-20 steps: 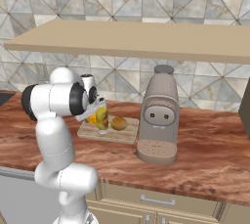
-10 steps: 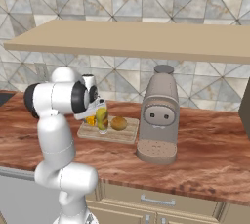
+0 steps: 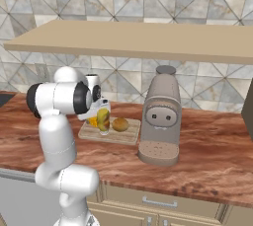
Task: Retrieve the reheated potato from the microwave, then place the potato, cheese, and condiment on the cutting board.
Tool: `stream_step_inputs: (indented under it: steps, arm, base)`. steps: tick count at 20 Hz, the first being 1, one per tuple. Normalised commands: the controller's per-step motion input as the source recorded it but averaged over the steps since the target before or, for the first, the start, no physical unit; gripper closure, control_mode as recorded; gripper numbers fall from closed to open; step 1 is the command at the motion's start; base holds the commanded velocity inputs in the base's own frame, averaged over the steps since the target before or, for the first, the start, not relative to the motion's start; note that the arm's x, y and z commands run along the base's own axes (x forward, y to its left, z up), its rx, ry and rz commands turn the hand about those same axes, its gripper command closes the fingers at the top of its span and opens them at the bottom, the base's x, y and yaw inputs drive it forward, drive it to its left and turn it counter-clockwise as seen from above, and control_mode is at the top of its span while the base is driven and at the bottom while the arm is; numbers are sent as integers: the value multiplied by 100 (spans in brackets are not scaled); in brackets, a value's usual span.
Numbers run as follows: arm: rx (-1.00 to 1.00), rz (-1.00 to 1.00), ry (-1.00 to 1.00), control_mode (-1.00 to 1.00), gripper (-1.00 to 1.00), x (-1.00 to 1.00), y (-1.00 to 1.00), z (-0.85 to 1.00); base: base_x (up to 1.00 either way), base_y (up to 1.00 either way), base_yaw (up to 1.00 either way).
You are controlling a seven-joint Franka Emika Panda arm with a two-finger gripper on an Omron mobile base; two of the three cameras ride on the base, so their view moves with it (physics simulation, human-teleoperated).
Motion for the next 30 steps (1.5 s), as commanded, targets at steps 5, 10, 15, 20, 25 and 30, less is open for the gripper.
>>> stream_step_inputs:
  steps: [5, 10, 15, 20, 25, 30]
  arm:
    - [-4, 0, 0, -100, 100, -15, -24, -3]
    - [-3, 0, 0, -100, 100, -1, -3, -9]
    - [0, 0, 1, -100, 100, 0, 0, -12]
    - [0, 0, 2, -100, -100, -3, -1, -12]
    - [0, 0, 0, -100, -100, -10, -1, 2]
    - [0, 0, 1, -100, -100, -15, -1, 16]
  base:
    - [0, 0, 0]
    - [0, 0, 0]
    - [0, 0, 0]
    - [0, 0, 0]
    - [0, 0, 0]
    - [0, 0, 0]
